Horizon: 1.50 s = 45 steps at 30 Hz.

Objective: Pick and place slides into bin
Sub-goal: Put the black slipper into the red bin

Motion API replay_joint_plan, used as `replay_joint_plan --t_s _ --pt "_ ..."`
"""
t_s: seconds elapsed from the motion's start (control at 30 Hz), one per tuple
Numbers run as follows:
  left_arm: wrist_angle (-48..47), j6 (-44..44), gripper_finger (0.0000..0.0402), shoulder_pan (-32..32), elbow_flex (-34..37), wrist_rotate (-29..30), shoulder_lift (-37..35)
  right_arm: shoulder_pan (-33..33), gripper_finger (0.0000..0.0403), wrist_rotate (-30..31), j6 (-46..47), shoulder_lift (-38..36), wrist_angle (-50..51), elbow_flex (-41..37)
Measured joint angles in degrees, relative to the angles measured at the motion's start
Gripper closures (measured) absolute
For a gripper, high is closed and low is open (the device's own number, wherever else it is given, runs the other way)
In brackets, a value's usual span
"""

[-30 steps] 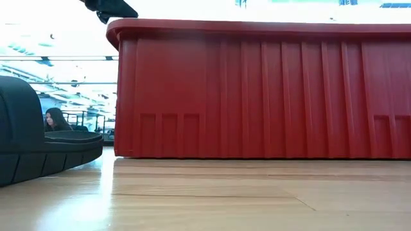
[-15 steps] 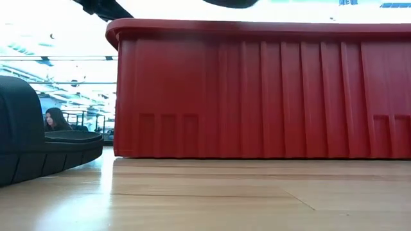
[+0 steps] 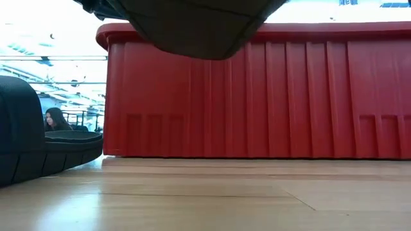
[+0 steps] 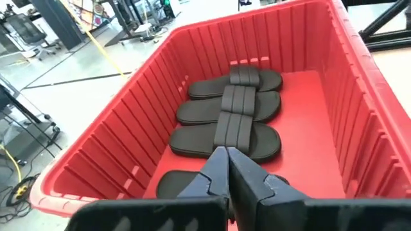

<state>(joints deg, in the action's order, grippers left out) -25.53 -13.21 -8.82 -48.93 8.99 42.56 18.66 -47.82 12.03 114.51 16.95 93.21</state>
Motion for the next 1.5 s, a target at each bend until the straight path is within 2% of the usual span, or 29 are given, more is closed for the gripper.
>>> replay_joint_plan --t_s 0.3,0.37,0.53,0.73,0.9,1.03,1.13,1.2,1.5 --pt "1.2 0.0 0.0379 -1.8 0.0 0.0 -0.3 0.2 0.0402 1.8 -0.6 1.8 -3.4 0.0" --pt "2.1 -0.1 0.0382 -1.9 0.0 0.0 -0.3 0.7 0.0402 4.1 -0.6 1.8 -3.2 0.0" --pt "4.3 -0.6 0.0398 -1.9 0.0 0.0 -0.3 1.1 0.0401 11.7 0.2 1.8 -0.6 0.0" --pt "5.9 -0.2 0.039 -1.9 0.0 0.0 -0.3 3.0 0.0402 26.3 0.9 0.9 0.0 0.0" --pt "5.9 -0.2 0.0381 -1.8 0.0 0.0 -0.3 5.2 0.0402 28.0 4.7 0.9 4.3 0.0" --pt "6.0 -1.1 0.0391 -1.8 0.0 0.0 -0.3 6.9 0.0401 34.3 6.3 1.4 9.2 0.0" --pt "6.1 -1.4 0.04 -1.8 0.0 0.0 -0.3 8.4 0.0401 42.9 6.6 1.4 9.4 0.0" --pt "6.1 -1.2 0.0398 -1.8 0.0 0.0 -0.3 9.0 0.0401 46.0 6.2 1.4 9.4 0.0" --pt "6.2 -1.1 0.0384 -1.8 0.0 -0.1 -0.3 8.8 0.04 46.1 5.0 1.4 8.8 0.0"
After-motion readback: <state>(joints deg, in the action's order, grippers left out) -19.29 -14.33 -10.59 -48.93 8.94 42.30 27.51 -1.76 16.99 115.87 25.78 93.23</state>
